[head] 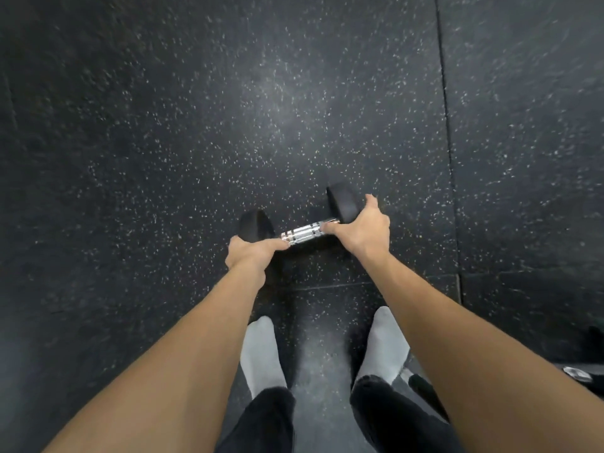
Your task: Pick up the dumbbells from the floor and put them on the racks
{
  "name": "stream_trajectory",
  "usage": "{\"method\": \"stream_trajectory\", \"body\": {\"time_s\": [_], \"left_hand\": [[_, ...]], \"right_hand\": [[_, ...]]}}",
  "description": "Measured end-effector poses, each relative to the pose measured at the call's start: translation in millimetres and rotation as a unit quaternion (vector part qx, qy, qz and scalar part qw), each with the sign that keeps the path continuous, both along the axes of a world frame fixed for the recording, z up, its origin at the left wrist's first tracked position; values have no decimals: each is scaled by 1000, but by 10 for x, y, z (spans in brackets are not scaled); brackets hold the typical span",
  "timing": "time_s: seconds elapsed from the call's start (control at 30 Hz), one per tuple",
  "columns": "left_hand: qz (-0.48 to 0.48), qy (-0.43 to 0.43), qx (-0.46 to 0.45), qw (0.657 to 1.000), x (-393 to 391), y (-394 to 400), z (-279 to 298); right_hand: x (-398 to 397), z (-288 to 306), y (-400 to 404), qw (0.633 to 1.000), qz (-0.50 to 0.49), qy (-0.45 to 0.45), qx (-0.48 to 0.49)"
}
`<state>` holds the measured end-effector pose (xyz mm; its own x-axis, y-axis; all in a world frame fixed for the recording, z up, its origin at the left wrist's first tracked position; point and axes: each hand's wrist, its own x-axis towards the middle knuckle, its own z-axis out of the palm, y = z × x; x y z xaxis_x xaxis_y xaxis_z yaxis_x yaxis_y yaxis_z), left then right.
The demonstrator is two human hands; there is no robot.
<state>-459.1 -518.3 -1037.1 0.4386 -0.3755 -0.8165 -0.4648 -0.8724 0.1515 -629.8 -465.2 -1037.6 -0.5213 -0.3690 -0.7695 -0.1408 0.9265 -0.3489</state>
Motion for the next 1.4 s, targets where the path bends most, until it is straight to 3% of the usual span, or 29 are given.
{"method": "stream_trajectory", "body": {"time_s": [0.33, 0.57, 0.8, 1.03, 1.4], "left_hand": [[-112, -22, 7, 993, 184, -26, 9], [-182, -15, 6, 983, 325, 61, 1044], [-136, 17, -57, 989, 832, 120, 2639], [-100, -7, -184, 978, 1532, -83, 4924], [45, -73, -372, 924, 3505, 258, 7987]], "right_hand": [[2, 34, 50, 1000, -3, -21, 17], [141, 879, 313, 999, -30, -33, 22], [457, 2472, 124, 996, 74, 20, -51], [1110, 4693, -315, 974, 154, 33, -163], [3034, 7852, -788, 886, 301, -2, -353]]}}
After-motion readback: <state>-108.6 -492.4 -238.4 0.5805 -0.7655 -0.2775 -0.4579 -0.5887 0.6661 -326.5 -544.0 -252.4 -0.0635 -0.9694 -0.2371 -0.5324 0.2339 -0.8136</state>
